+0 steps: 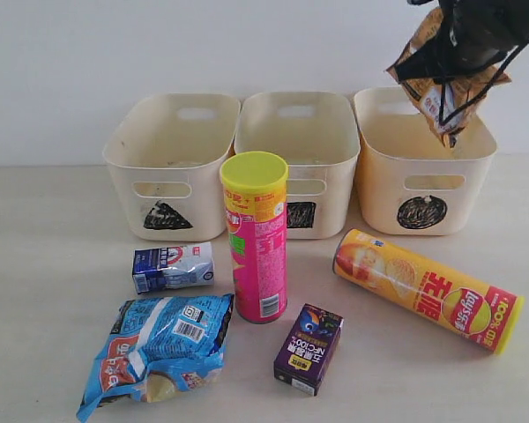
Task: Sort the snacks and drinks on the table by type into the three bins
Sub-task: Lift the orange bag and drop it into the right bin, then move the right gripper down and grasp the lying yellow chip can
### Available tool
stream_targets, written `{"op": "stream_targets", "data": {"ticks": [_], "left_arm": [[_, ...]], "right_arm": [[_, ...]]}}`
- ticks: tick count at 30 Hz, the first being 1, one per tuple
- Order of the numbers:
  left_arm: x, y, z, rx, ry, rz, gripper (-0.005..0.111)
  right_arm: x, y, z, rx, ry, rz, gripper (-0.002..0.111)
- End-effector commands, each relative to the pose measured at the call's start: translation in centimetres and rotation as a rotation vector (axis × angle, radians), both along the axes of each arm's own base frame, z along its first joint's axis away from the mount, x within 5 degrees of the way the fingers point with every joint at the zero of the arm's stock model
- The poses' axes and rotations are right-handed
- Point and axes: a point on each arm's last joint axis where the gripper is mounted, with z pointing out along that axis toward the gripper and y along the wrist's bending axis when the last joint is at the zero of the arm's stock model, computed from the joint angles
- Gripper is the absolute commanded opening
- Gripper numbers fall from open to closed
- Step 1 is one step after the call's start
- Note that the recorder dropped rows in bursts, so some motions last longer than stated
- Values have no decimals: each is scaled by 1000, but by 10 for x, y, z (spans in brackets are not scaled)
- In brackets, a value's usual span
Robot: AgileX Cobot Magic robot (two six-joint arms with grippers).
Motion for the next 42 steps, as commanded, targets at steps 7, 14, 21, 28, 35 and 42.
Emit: {"op": "stream_targets", "data": {"ticks": [7,14,21,28,35,42], "left_arm": [[0,0,2,-14,-14,3,4],[0,0,2,-14,-14,3,4],[0,0,2,-14,-14,3,4],[0,0,2,-14,-14,3,4],[0,0,2,-14,-14,3,4],[0,0,2,-14,-14,3,4]], "right_arm": [[11,-2,-20,-2,27,-10,49],[4,-5,-2,10,-4,-24,67],[-17,-15,34,12,-27,-96,52],[-40,-21,56,28,42,-130,0],[-64,-17,58,50,192,-46,0],[-100,-18,68,99,218,14,0]]}}
